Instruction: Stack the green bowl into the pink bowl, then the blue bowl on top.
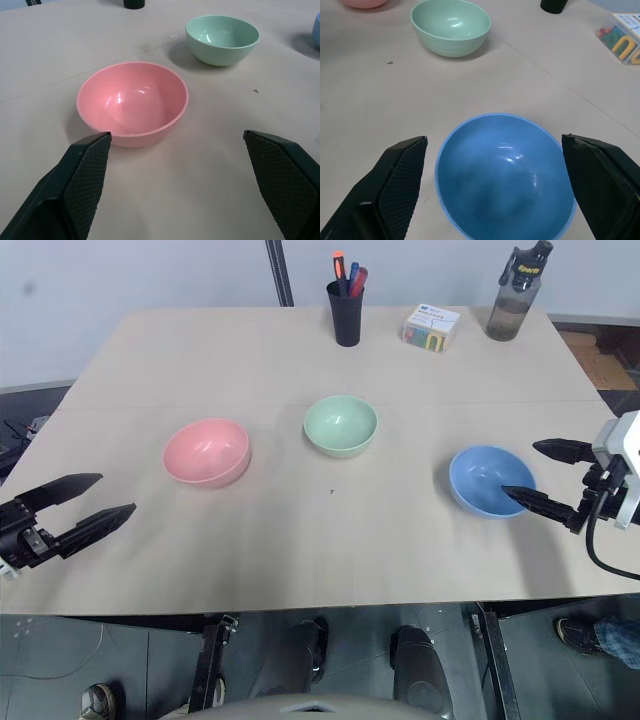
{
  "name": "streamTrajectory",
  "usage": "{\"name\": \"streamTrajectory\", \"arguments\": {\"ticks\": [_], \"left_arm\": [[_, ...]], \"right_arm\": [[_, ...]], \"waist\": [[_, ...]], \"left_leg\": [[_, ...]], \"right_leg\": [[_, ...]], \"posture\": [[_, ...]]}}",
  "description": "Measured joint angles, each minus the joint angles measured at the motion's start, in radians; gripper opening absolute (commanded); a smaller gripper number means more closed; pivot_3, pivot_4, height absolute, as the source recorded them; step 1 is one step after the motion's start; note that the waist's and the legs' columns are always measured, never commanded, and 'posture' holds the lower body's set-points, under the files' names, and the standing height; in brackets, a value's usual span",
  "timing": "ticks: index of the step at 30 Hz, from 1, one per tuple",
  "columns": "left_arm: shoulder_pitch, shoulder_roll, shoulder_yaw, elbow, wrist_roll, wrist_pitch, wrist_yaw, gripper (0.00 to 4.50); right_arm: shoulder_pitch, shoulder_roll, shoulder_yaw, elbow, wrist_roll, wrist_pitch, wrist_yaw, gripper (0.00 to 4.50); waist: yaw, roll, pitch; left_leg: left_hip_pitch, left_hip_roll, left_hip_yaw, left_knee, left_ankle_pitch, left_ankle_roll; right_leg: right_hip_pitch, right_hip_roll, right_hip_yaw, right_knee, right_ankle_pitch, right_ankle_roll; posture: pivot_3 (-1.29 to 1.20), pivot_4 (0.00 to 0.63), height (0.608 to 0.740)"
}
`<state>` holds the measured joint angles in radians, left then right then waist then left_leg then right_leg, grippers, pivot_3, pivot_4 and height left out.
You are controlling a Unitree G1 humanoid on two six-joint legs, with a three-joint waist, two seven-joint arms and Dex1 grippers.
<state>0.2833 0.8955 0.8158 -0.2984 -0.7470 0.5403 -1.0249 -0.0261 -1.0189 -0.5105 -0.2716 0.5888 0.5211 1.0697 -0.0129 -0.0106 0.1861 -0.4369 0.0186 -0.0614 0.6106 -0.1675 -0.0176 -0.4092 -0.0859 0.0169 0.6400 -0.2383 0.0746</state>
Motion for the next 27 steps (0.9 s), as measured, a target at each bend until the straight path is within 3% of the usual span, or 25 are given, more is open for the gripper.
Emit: {"name": "streamTrajectory", "arguments": {"ticks": [12, 15, 19, 22, 27], "left_arm": [[-0.059, -0.043, -0.074, -0.058, 0.039, -0.008, 0.105, 4.48], [-0.082, -0.051, -0.128, -0.102, 0.129, -0.036, 0.193, 4.48], [-0.126, -0.052, -0.248, -0.176, 0.246, -0.025, 0.324, 4.48], [-0.198, 0.069, -0.441, -0.211, 0.359, 0.064, 0.373, 4.48], [-0.326, 0.115, -0.653, -0.189, 0.494, 0.134, 0.42, 4.48]], "right_arm": [[-0.124, -0.002, 0.091, 0.018, -0.005, 0.0, -0.009, 4.5], [-0.169, 0.024, 0.14, 0.017, -0.003, 0.0, -0.013, 4.5], [-0.272, 0.118, 0.281, 0.008, -0.001, -0.005, -0.015, 4.5], [-0.418, 0.255, 0.461, 0.017, -0.036, -0.031, 0.001, 4.5], [-0.484, 0.336, 0.622, 0.055, -0.105, -0.084, 0.04, 4.5]], "waist": [[0.0, -0.001, 0.0], [0.0, -0.001, 0.0], [-0.002, -0.002, 0.0], [-0.006, -0.003, 0.001], [0.002, -0.002, 0.001]], "left_leg": [[0.001, 0.002, 0.003, 0.0, 0.0, 0.0], [0.002, 0.002, 0.003, 0.0, 0.0, 0.0], [0.003, 0.003, 0.003, 0.001, 0.0, 0.0], [0.004, 0.005, 0.002, 0.001, 0.0, 0.0], [0.002, 0.004, 0.002, 0.0, 0.0, 0.0]], "right_leg": [[0.0, 0.001, 0.001, 0.001, 0.0, 0.0], [0.0, 0.001, 0.002, 0.001, 0.0, 0.0], [0.0, 0.004, 0.004, 0.002, 0.001, 0.0], [0.0, 0.008, 0.005, 0.004, 0.001, -0.001], [0.0, 0.008, 0.005, 0.003, 0.003, -0.004]], "posture": [[0.0, 0.15, 0.74], [0.0, 0.15, 0.74], [0.0, 0.15, 0.74], [0.0, 0.15, 0.74], [0.0, 0.15, 0.74]]}}
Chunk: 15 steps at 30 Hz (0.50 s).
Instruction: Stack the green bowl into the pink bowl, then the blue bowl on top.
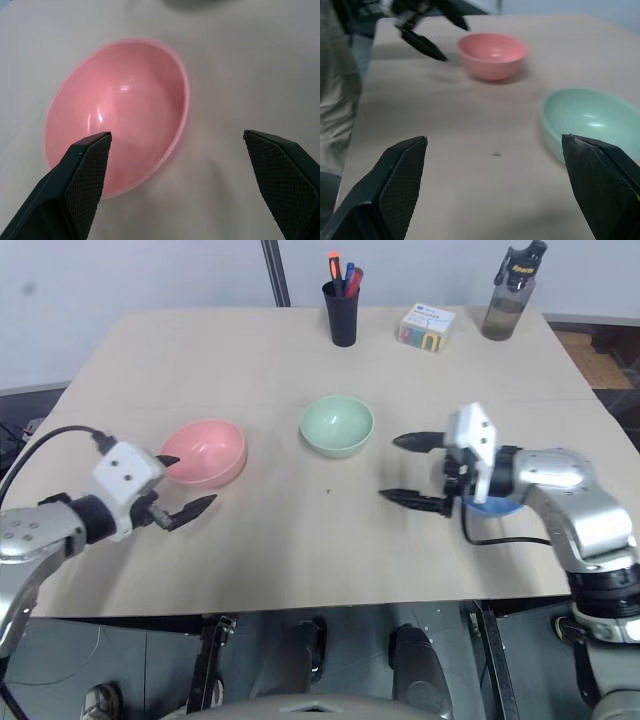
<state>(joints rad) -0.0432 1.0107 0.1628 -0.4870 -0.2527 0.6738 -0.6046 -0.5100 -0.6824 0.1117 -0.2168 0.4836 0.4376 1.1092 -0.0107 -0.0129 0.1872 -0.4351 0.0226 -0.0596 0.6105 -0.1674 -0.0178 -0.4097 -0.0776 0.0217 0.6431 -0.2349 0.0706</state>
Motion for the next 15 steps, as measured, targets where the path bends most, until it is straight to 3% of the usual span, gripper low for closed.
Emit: {"name": "streamTrajectory", "arguments": {"ticks": [2, 5, 6, 12, 15], "left_arm": [[-0.061, -0.001, -0.085, 0.042, 0.057, 0.016, 0.016, 4.48], [-0.137, -0.016, -0.18, 0.107, 0.124, 0.014, 0.019, 3.11], [-0.139, -0.018, -0.181, 0.108, 0.126, 0.014, 0.019, 2.9], [-0.197, -0.046, -0.222, 0.151, 0.155, -0.017, -0.013, 0.28], [-0.209, -0.057, -0.225, 0.154, 0.153, -0.026, -0.041, 0.1]], "right_arm": [[-0.021, 0.024, 0.03, 0.026, -0.024, -0.026, 0.008, 4.5], [-0.028, 0.034, 0.047, 0.047, -0.057, -0.057, 0.021, 4.5], [-0.028, 0.035, 0.047, 0.047, -0.059, -0.058, 0.021, 4.5], [-0.023, 0.036, 0.046, 0.049, -0.078, -0.074, 0.026, 4.5], [-0.015, 0.036, 0.046, 0.049, -0.081, -0.074, 0.025, 4.5]], "waist": [[-0.002, -0.001, 0.001], [-0.003, -0.001, 0.001], [-0.003, -0.001, 0.001], [-0.005, -0.002, 0.001], [-0.004, -0.002, 0.001]], "left_leg": [[0.0, 0.0, 0.0, 0.0, 0.0, 0.0], [0.0, 0.0, 0.0, 0.0, 0.0, 0.0], [0.0, 0.001, 0.0, 0.0, 0.0, 0.0], [0.001, 0.001, 0.0, 0.0, 0.0, 0.0], [0.001, 0.001, 0.0, 0.001, 0.0, 0.0]], "right_leg": [[0.0, 0.0, 0.0, 0.0, 0.001, 0.001], [0.0, 0.001, 0.0, 0.001, 0.002, 0.004], [-0.001, 0.001, 0.0, 0.001, 0.002, 0.004], [0.0, 0.002, 0.0, 0.002, 0.002, 0.005], [0.0, 0.002, 0.0, 0.003, 0.002, 0.005]], "posture": [[0.0, 0.15, 0.74], [0.0, 0.15, 0.74], [0.0, 0.15, 0.74], [0.0, 0.15, 0.74], [0.0, 0.15, 0.74]]}}
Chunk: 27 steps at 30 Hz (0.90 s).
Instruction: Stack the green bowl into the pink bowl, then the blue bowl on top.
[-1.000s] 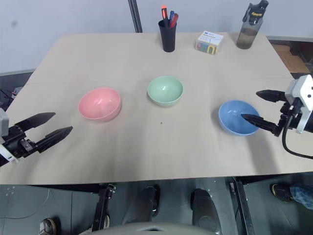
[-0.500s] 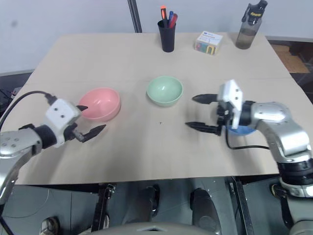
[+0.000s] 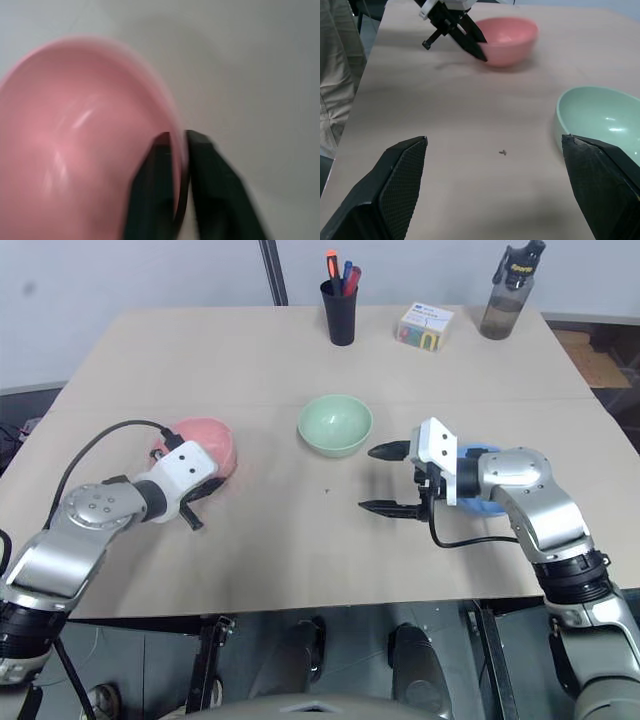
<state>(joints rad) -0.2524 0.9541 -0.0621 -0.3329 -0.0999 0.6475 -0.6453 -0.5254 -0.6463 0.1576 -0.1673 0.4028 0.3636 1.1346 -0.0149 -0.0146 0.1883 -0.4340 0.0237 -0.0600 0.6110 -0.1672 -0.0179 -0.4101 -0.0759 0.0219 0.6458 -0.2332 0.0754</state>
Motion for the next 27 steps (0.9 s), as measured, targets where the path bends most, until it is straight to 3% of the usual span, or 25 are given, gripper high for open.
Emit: {"name": "streamTrajectory", "arguments": {"ticks": [10, 18, 19, 22, 23, 27], "left_arm": [[0.01, 0.017, 0.011, -0.163, -0.159, -0.099, -0.273, 0.1], [-0.145, -0.141, -0.212, -0.022, -0.13, -0.266, -0.431, 0.1], [-0.159, -0.151, -0.225, -0.001, -0.121, -0.271, -0.439, 0.61], [-0.212, -0.196, -0.258, 0.071, -0.116, -0.286, -0.47, 1.05], [-0.238, -0.222, -0.268, 0.111, -0.109, -0.301, -0.486, 1.67], [-0.25, -0.221, -0.259, 0.131, -0.107, -0.306, -0.503, 3.08]], "right_arm": [[0.058, -0.027, -0.044, -0.023, -0.003, 0.005, -0.029, 4.5], [0.248, -0.108, -0.179, -0.179, 0.038, 0.072, -0.109, 4.5], [0.253, -0.111, -0.18, -0.185, 0.038, 0.075, -0.117, 4.5], [0.282, -0.117, -0.199, -0.217, 0.041, 0.09, -0.137, 4.5], [0.289, -0.121, -0.204, -0.232, 0.043, 0.092, -0.148, 4.5], [0.297, -0.125, -0.214, -0.242, 0.043, 0.093, -0.164, 4.5]], "waist": [[0.002, 0.0, 0.0], [-0.002, -0.001, 0.0], [-0.003, -0.001, 0.0], [0.001, -0.001, 0.0], [0.002, -0.001, 0.0], [-0.002, -0.001, 0.0]], "left_leg": [[0.0, 0.0, 0.0, 0.001, 0.0, 0.0], [0.002, 0.0, 0.001, 0.004, 0.0, 0.0], [0.002, 0.0, 0.001, 0.004, 0.0, 0.0], [0.002, 0.0, 0.0, 0.005, 0.0, 0.0], [0.001, 0.0, 0.0, 0.006, 0.0, 0.0], [0.002, 0.001, 0.0, 0.006, 0.0, 0.0]], "right_leg": [[0.001, 0.0, 0.0, 0.0, -0.001, -0.005], [0.002, 0.001, 0.002, 0.002, -0.002, -0.001], [0.002, 0.002, 0.003, 0.003, -0.003, -0.001], [0.002, 0.002, 0.003, 0.004, -0.003, -0.001], [0.002, 0.002, 0.003, 0.004, -0.003, -0.001], [0.002, 0.002, 0.003, 0.004, -0.001, 0.003]], "posture": [[0.0, 0.15, 0.74], [0.0, 0.15, 0.74], [0.0, 0.15, 0.74], [0.0, 0.15, 0.74], [0.0, 0.15, 0.74], [0.0, 0.15, 0.74]]}}
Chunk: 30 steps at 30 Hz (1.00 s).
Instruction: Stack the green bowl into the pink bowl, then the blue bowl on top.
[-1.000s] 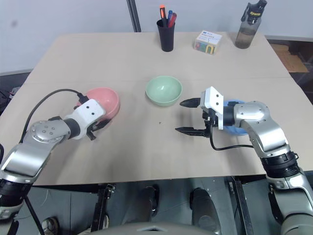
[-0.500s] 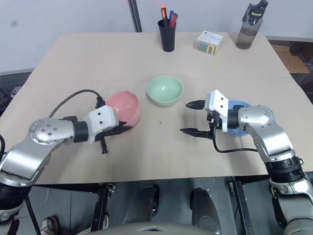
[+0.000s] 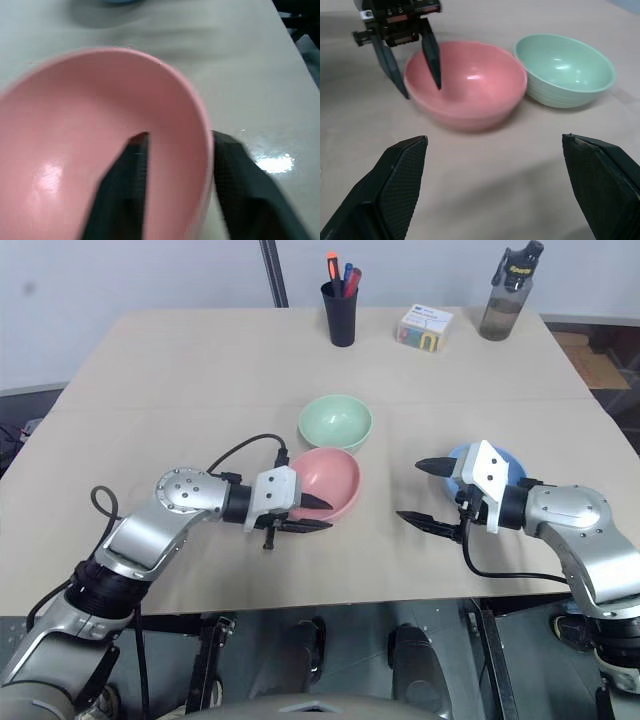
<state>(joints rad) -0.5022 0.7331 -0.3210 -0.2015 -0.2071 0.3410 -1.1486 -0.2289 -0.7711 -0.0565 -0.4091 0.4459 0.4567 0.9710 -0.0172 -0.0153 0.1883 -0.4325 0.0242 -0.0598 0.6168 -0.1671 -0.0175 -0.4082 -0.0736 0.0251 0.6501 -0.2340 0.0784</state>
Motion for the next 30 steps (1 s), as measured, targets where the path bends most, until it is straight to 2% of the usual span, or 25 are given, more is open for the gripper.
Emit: {"name": "streamTrajectory", "arguments": {"ticks": [2, 4, 8, 9, 11, 12, 16, 20, 27, 28, 30], "left_arm": [[0.016, 0.013, 0.024, -0.016, -0.015, 0.016, 0.0, 3.93], [0.054, 0.029, 0.09, -0.058, -0.046, 0.049, 0.016, 4.32], [0.167, 0.006, 0.303, -0.164, -0.171, 0.102, 0.089, 4.32], [0.247, 0.002, 0.412, -0.221, -0.215, 0.109, 0.133, 4.32], [0.29, 0.006, 0.472, -0.247, -0.243, 0.128, 0.15, 4.32], [0.363, 0.015, 0.561, -0.281, -0.305, 0.174, 0.161, 4.32], [0.518, 0.031, 0.776, -0.362, -0.471, 0.265, 0.165, 4.32], [0.658, 0.042, 0.927, -0.425, -0.562, 0.313, 0.189, 4.32], [0.793, 0.044, 1.085, -0.467, -0.682, 0.342, 0.191, 4.32], [0.806, 0.044, 1.097, -0.467, -0.683, 0.341, 0.189, 4.5], [0.827, 0.048, 1.11, -0.467, -0.683, 0.326, 0.186, 4.5]], "right_arm": [[-0.018, 0.001, 0.005, 0.013, -0.008, -0.005, 0.0, 4.5], [-0.063, 0.007, 0.026, 0.057, -0.042, -0.034, -0.001, 4.5], [-0.235, 0.063, 0.128, 0.252, -0.173, -0.171, -0.007, 4.5], [-0.346, 0.099, 0.192, 0.405, -0.265, -0.279, -0.014, 4.5], [-0.396, 0.113, 0.219, 0.494, -0.317, -0.346, -0.019, 4.5], [-0.485, 0.156, 0.268, 0.633, -0.379, -0.451, -0.02, 4.5], [-0.677, 0.259, 0.363, 0.996, -0.519, -0.731, -0.03, 4.5], [-0.825, 0.351, 0.444, 1.306, -0.641, -0.968, -0.052, 4.5], [-0.928, 0.408, 0.494, 1.546, -0.779, -1.146, -0.149, 4.5], [-0.939, 0.413, 0.502, 1.565, -0.794, -1.155, -0.161, 4.1], [-0.956, 0.427, 0.511, 1.605, -0.826, -1.172, -0.187, 3.65]], "waist": [[-0.002, 0.0, 0.0], [-0.006, 0.0, 0.0], [-0.023, 0.0, 0.0], [-0.031, -0.001, 0.001], [-0.026, -0.001, 0.001], [-0.035, -0.002, 0.001], [-0.031, -0.002, 0.003], [-0.025, -0.002, 0.003], [-0.027, -0.002, 0.003], [-0.028, -0.002, 0.003], [-0.03, -0.002, 0.003]], "left_leg": [[0.0, 0.0, 0.0, 0.0, 0.0, 0.0], [0.0, 0.001, 0.0, 0.0, 0.0, 0.0], [0.002, 0.001, 0.001, 0.0, 0.0, 0.0], [0.002, 0.001, 0.001, 0.0, 0.0, 0.0], [0.002, 0.001, 0.0, 0.0, 0.0, 0.0], [0.002, 0.002, 0.001, -0.001, 0.0, 0.0], [0.001, 0.002, 0.0, -0.001, 0.0, -0.001], [0.001, 0.002, 0.0, -0.002, 0.001, -0.001], [0.003, 0.002, -0.001, -0.002, 0.001, -0.002], [0.003, 0.002, -0.001, -0.002, 0.001, -0.002], [0.003, 0.002, -0.001, -0.003, 0.001, -0.002]], "right_leg": [[0.0, 0.0, 0.0, 0.001, 0.0, 0.0], [0.0, 0.0, 0.0, 0.001, -0.001, -0.001], [0.0, 0.0, 0.001, 0.002, -0.002, -0.004], [-0.001, 0.001, 0.001, 0.002, -0.002, -0.004], [-0.001, 0.001, 0.001, 0.004, -0.001, -0.003], [-0.002, 0.002, 0.001, 0.004, 0.001, -0.001], [-0.002, 0.002, 0.0, 0.005, 0.002, -0.004], [-0.002, 0.002, 0.0, 0.004, 0.001, -0.008], [-0.002, 0.002, 0.0, 0.006, 0.0, -0.009], [-0.002, 0.002, 0.0, 0.006, 0.0, -0.009], [-0.003, 0.002, 0.001, 0.007, 0.0, -0.009]], "posture": [[0.0, 0.15, 0.74], [0.0, 0.15, 0.74], [0.0, 0.15, 0.74], [0.0, 0.15, 0.74], [0.0, 0.15, 0.74], [0.0, 0.15, 0.74], [0.0, 0.15, 0.74], [0.0, 0.15, 0.74], [0.0, 0.15, 0.74], [0.0, 0.15, 0.74], [0.0, 0.15, 0.74]]}}
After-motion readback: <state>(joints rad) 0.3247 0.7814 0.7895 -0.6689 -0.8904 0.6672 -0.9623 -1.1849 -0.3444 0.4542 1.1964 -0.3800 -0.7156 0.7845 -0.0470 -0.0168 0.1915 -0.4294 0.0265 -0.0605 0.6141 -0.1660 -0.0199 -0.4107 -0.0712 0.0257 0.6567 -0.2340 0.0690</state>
